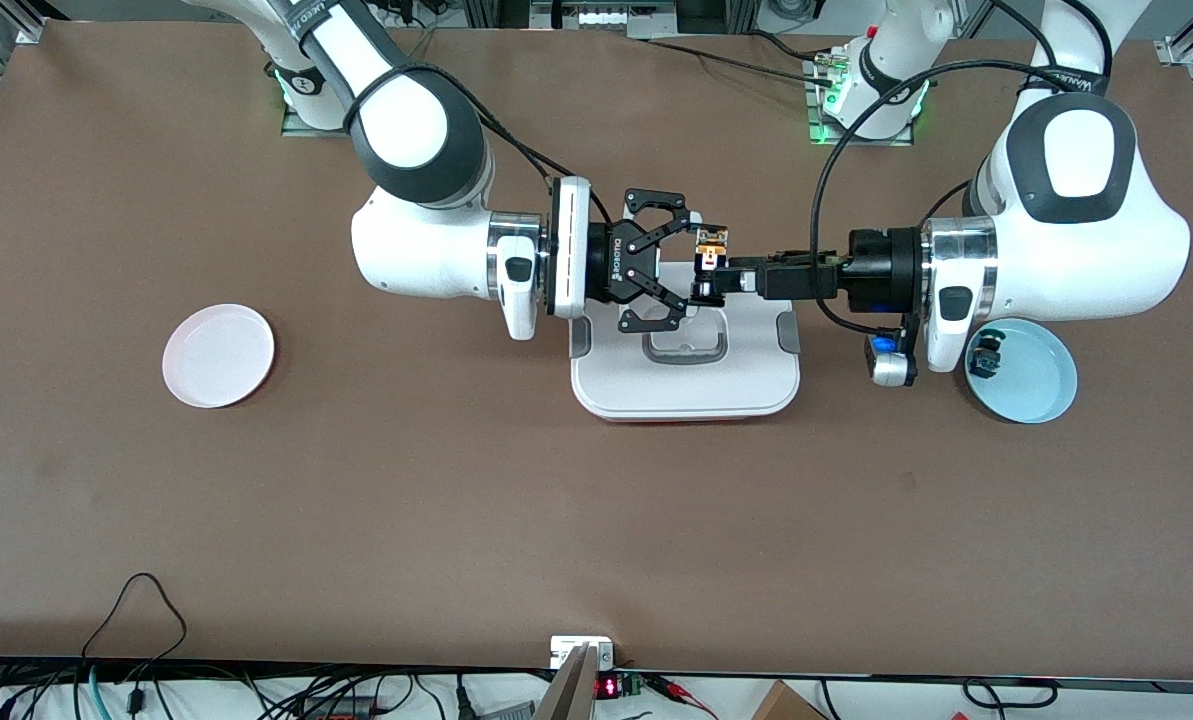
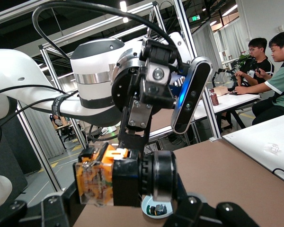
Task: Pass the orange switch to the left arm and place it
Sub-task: 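Close the left gripper on the orange switch held by the right gripper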
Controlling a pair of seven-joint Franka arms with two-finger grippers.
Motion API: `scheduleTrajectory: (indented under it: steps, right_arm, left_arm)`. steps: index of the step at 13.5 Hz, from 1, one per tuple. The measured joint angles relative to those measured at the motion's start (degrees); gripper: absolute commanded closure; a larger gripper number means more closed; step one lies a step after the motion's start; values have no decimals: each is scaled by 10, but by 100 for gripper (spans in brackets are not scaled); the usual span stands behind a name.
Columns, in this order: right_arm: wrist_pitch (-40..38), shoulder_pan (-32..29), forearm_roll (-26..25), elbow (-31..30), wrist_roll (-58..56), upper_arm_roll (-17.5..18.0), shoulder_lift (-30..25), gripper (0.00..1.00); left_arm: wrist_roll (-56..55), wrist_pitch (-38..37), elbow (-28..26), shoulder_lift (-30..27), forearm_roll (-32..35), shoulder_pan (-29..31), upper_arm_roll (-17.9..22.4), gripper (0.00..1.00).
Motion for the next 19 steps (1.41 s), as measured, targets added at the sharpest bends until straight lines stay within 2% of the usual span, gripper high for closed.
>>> scheduleTrajectory:
  steps: [2, 3, 4, 6, 7, 8, 9, 10, 11, 16, 17, 18, 19]
  right_arm:
    - [0, 0, 3, -2, -2, 0, 0, 99]
    - [0, 0, 4, -2, -3, 0, 0, 99]
    - [0, 0, 4, -2, -4, 0, 0, 99]
    - [0, 0, 4, -2, -4, 0, 0, 99]
    - [0, 0, 4, -2, -4, 0, 0, 99]
    - [0, 0, 4, -3, -4, 0, 0, 99]
    - [0, 0, 4, -3, -4, 0, 0, 99]
    - [0, 0, 6, -4, -3, -1, 0, 99]
    - [0, 0, 9, -4, -3, -1, 0, 99]
    - [-1, 2, 10, -6, -5, 0, 0, 96]
    - [-1, 2, 11, -6, -6, 0, 0, 65]
    - [-1, 3, 11, -6, -6, 0, 0, 1]
    - [-1, 4, 12, -6, -6, 0, 0, 0]
  left_arm:
    - [0, 0, -7, 0, 0, -1, 0, 17]
    - [0, -1, -9, 0, 0, -1, 0, 29]
    - [0, -1, -9, 0, 0, -1, 0, 37]
    - [0, -1, -9, 0, 0, -1, 0, 49]
    - [0, -1, -9, 0, 0, -1, 0, 51]
    - [0, -1, -9, 0, 0, -1, 0, 60]
    - [0, -2, -9, 0, 0, -1, 0, 73]
    - [4, -2, -10, 0, 0, -1, 0, 90]
    - [8, -3, -10, 0, 0, -1, 0, 100]
    - [9, -13, -11, 0, 0, 2, 1, 100]
    - [9, -15, -11, 0, 0, 2, 2, 100]
    - [9, -18, -11, 1, 0, 3, 2, 100]
    - [9, -21, -11, 1, 0, 4, 2, 100]
